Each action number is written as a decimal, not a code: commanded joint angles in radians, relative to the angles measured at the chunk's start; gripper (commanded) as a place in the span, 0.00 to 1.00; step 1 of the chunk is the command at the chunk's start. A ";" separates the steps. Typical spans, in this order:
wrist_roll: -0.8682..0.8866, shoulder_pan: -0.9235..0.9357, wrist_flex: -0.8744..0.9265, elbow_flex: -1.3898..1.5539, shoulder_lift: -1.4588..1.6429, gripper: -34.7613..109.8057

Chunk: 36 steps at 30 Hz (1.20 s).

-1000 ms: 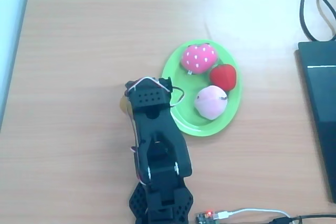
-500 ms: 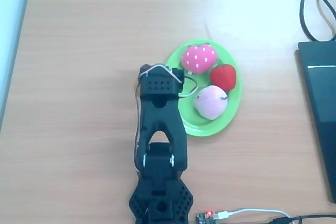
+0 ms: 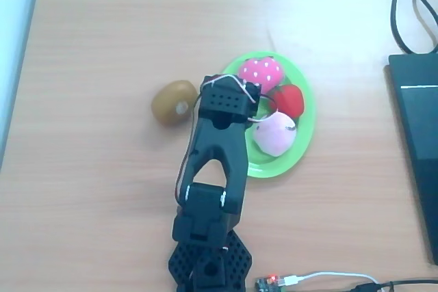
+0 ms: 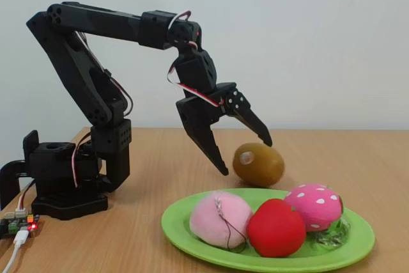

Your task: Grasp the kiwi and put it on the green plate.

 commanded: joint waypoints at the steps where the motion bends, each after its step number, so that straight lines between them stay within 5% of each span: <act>1: -0.018 -0.005 0.009 -0.011 0.008 0.53; 18: 0.130 -0.422 0.003 -0.166 -0.221 0.55; 27: 0.175 -0.495 0.026 -0.525 -0.448 0.55; 36: 0.175 -0.494 0.032 -0.531 -0.466 0.55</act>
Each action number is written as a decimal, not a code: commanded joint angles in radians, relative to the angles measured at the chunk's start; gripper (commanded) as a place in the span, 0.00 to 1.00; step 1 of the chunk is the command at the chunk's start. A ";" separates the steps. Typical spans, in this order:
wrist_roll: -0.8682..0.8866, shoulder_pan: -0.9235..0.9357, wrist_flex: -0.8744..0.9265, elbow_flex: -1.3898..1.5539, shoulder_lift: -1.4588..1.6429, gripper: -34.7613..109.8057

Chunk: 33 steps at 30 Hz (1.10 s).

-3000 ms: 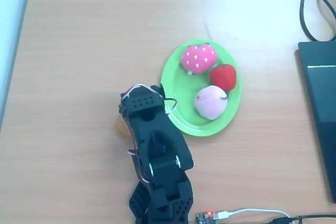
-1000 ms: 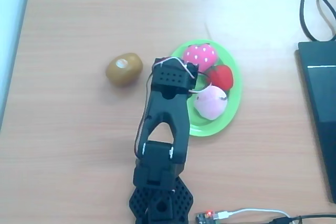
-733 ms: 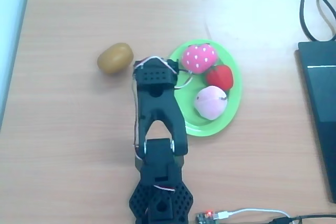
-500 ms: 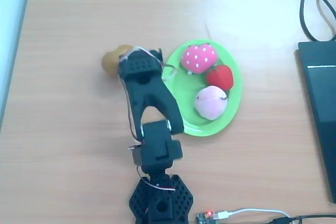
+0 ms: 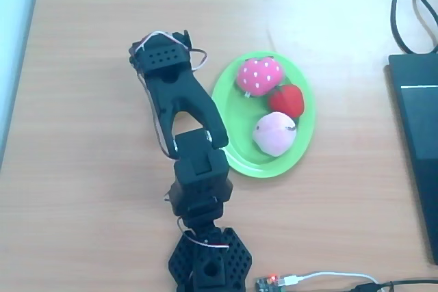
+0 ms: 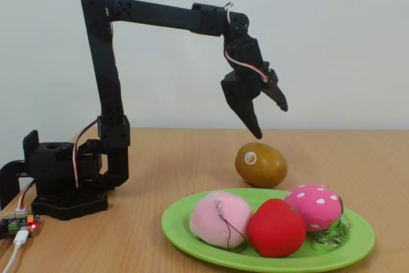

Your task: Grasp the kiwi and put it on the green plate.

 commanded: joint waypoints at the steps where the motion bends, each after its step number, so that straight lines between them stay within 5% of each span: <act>1: -0.008 -0.003 0.011 -0.017 0.017 0.55; 33: -0.023 0.081 -0.038 0.104 0.021 0.55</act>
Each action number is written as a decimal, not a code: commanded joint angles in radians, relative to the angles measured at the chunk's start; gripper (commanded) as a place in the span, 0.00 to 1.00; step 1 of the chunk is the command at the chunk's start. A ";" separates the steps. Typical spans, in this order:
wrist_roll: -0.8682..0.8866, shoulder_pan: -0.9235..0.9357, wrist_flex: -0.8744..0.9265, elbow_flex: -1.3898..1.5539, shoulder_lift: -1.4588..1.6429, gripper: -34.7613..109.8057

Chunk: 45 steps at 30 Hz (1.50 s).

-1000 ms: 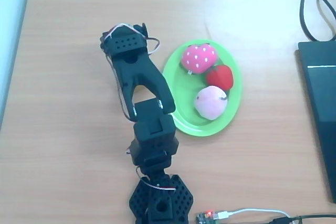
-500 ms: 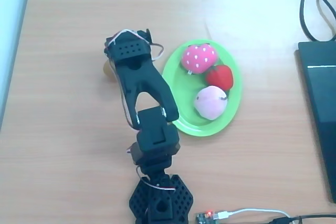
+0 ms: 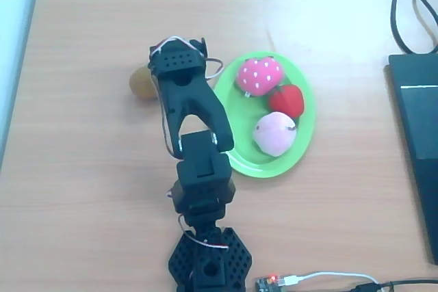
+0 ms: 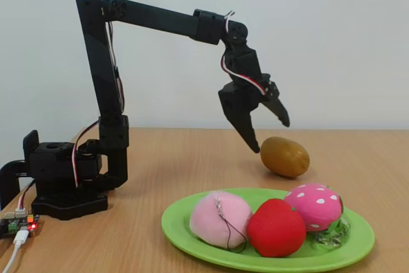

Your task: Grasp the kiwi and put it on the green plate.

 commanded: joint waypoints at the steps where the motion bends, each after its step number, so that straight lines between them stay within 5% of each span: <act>1: -0.020 -0.012 -0.011 -0.002 -0.002 0.55; 45: -0.023 -0.017 -0.021 -0.219 -0.353 0.53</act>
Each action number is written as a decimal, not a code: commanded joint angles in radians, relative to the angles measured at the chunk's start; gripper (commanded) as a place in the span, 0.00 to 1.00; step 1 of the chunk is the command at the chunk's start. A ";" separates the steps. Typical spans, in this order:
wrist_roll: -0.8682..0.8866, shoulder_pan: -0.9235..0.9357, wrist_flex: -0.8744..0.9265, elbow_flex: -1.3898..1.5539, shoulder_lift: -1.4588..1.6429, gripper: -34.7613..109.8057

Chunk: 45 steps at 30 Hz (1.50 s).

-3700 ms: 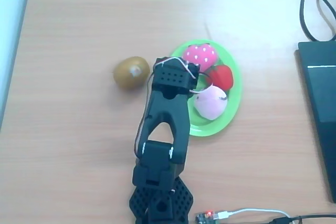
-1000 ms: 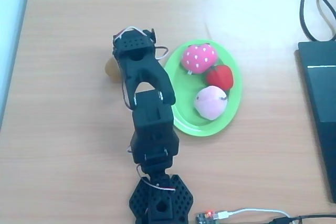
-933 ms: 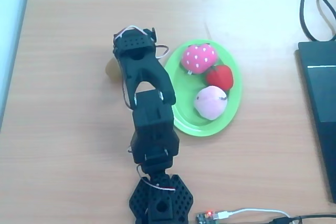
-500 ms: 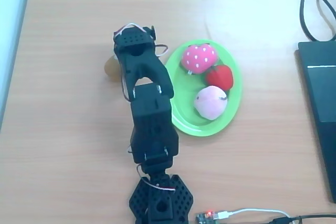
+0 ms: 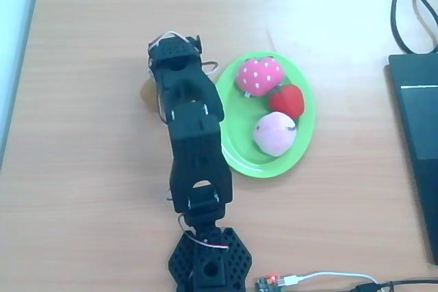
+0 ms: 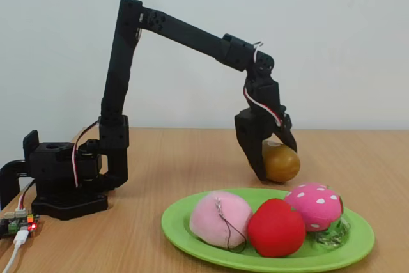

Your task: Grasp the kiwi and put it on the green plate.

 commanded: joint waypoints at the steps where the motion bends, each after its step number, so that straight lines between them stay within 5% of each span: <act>1: -0.023 -0.009 0.003 -0.028 0.011 0.53; 28: -0.023 -0.014 0.029 -0.060 0.104 0.45; 45: -0.028 0.206 0.143 -0.034 0.250 0.44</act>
